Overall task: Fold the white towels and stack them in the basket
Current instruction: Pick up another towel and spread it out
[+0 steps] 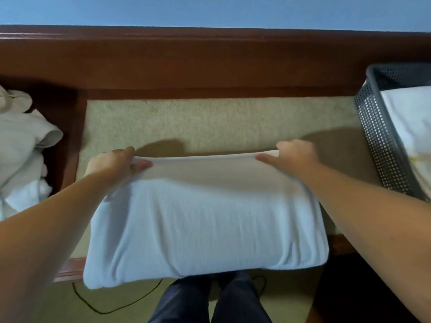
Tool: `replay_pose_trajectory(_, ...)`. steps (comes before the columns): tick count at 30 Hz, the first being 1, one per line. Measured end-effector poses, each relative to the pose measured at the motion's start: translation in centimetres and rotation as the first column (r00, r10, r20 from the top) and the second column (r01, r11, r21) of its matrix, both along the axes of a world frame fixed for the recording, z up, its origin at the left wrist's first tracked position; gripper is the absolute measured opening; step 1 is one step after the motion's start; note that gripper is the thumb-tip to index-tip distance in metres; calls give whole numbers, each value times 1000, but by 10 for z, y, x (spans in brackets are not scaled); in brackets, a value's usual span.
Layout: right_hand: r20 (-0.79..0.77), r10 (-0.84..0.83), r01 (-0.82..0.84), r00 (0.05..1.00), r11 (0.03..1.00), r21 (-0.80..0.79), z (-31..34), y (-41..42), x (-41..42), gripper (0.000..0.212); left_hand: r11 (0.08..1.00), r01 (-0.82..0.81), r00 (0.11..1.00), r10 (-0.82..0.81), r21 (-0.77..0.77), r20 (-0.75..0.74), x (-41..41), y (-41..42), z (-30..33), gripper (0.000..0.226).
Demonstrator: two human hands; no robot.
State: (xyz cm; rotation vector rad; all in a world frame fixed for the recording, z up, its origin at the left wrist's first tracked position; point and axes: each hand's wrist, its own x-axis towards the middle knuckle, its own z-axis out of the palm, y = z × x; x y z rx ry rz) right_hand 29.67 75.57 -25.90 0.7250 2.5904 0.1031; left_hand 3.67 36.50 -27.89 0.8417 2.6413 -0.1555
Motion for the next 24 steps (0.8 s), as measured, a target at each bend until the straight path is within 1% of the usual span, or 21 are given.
replay_pose_trajectory(3,-9,14,-14,1000,1000,24,-10,16,-31,83,1000,-10,999,10,-7,-30,-21,15,-5,56)
replay_pose_trajectory(6,-52,29,-27,998,999,39,-25,38,-60,86,1000,-14,998,13,-17,-62,-47,36,-9,57)
replay_pose_trajectory(10,-124,2,5,992,998,55,-39,67,-93,89,1000,-26,990,23,-15,-136,-82,58,-15,63)
replay_pose_trajectory(14,-211,-29,43,977,997,59,-52,95,-127,85,997,-51,981,61,57,-185,-115,81,-24,68)
replay_pose_trajectory(17,-283,-62,88,957,993,80,-63,109,-148,87,987,-104,970,128,120,-207,-136,95,-29,69)
replay_pose_trajectory(19,-323,-73,112,943,988,104,-68,114,-156,91,984,-117,960,147,135,-236,-145,101,-31,71)
replay_pose_trajectory(24,-476,-101,188,874,972,139,-68,121,-177,91,965,-138,929,205,225,-309,-166,114,-34,84)
